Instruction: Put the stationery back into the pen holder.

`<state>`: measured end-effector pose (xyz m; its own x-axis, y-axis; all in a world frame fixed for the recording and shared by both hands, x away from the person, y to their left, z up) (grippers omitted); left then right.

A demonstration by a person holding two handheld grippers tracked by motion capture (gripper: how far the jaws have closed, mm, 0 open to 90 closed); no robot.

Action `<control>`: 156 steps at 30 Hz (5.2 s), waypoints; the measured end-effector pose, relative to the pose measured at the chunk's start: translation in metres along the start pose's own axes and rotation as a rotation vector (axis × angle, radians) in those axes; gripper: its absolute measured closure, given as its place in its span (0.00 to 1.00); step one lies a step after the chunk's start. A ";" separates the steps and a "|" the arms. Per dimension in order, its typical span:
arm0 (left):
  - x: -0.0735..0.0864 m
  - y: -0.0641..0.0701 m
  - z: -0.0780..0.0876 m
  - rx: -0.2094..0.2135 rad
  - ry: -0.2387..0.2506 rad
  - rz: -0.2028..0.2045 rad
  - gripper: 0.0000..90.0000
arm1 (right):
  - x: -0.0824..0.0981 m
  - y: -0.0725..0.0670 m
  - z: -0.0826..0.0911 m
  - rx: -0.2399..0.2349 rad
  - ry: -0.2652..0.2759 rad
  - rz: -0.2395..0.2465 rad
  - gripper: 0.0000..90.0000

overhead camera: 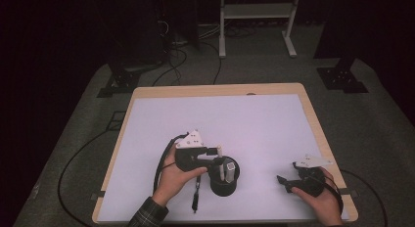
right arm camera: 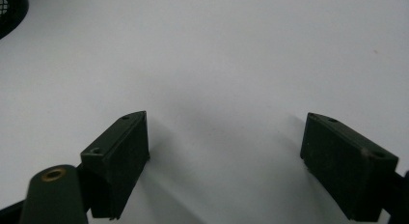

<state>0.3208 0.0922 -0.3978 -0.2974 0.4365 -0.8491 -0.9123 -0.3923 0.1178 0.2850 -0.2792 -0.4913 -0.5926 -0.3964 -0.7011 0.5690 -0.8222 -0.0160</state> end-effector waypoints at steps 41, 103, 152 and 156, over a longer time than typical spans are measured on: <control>0.050 -0.013 0.049 -0.166 -0.125 0.089 0.35 | 0.000 0.000 0.000 0.000 0.000 -0.001 0.18; 0.093 -0.013 0.024 -0.346 -0.464 0.097 0.28 | 0.000 0.000 0.000 0.000 0.000 -0.003 0.18; 0.044 -0.016 -0.024 -0.242 -0.754 0.104 0.80 | 0.000 0.000 0.000 0.000 -0.001 -0.002 0.18; 0.041 -0.015 -0.027 -0.259 -0.781 0.101 0.83 | 0.000 0.000 0.000 0.000 0.000 -0.002 0.18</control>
<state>0.3297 0.0944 -0.4485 -0.5713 0.7887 -0.2271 -0.8055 -0.5918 -0.0291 0.2849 -0.2790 -0.4913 -0.5938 -0.3953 -0.7008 0.5680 -0.8229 -0.0171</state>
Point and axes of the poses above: each handheld gripper's, and its own axes: z roughly backward along the jaws, x roughly out of its underside, y roughly to its right, the point moved 1 cm from there along -z, roughly forward along the jaws, and after that the axes turned 3 degrees about -y, right-handed, at the moved point
